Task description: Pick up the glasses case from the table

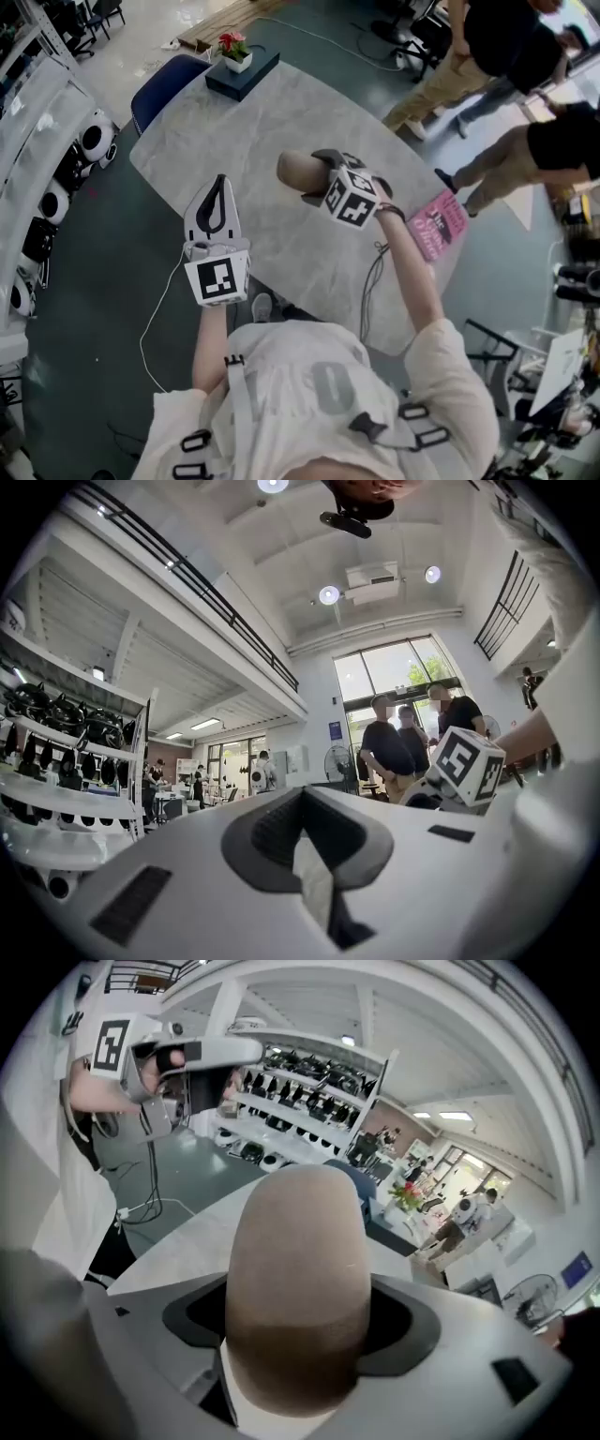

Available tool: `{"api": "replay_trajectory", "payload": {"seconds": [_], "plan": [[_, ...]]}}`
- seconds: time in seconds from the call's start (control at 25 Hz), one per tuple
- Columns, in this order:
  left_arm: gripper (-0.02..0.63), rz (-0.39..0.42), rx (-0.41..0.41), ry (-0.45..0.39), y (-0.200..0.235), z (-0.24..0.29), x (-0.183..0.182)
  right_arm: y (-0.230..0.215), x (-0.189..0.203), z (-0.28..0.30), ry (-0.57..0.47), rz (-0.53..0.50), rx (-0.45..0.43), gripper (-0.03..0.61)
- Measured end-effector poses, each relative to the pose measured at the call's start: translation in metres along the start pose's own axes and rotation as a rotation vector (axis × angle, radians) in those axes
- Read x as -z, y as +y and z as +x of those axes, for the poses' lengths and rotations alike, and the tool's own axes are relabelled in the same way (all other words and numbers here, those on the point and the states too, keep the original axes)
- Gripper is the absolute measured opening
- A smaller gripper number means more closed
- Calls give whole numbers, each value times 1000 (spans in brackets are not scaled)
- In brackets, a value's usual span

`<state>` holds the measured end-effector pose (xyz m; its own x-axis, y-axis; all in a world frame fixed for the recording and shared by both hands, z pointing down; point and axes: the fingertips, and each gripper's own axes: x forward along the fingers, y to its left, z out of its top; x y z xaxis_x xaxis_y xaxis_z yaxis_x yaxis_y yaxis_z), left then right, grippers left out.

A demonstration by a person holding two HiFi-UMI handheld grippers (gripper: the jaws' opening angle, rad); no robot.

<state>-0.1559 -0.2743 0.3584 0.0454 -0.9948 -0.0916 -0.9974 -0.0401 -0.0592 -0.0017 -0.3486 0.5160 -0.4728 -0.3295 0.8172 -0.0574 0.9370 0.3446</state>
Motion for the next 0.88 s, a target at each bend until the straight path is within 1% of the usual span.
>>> {"api": "replay_trajectory", "payload": {"seconds": [0.16, 0.28, 0.36, 0.48, 0.6, 0.76, 0.88], "plan": [[3, 20, 34, -29, -15, -3, -14, -10, -17, -45, -123, 89, 141, 383], [2, 33, 52, -45, -23, -4, -22, -17, -32, -81, -256, 180, 240, 383], [3, 39, 64, -60, -28, -4, -28, -21, -39, -105, -345, 261, 308, 383], [2, 48, 90, -85, -37, -2, -37, -29, -46, -142, -500, 420, 416, 383], [3, 60, 112, -101, -47, -4, -43, -31, -39, -173, -631, 550, 526, 383], [3, 47, 113, -110, -52, -7, -49, -24, -38, -205, -804, 682, 588, 383], [3, 40, 114, -104, -53, -6, -49, -23, -34, -224, -896, 738, 673, 383]]}}
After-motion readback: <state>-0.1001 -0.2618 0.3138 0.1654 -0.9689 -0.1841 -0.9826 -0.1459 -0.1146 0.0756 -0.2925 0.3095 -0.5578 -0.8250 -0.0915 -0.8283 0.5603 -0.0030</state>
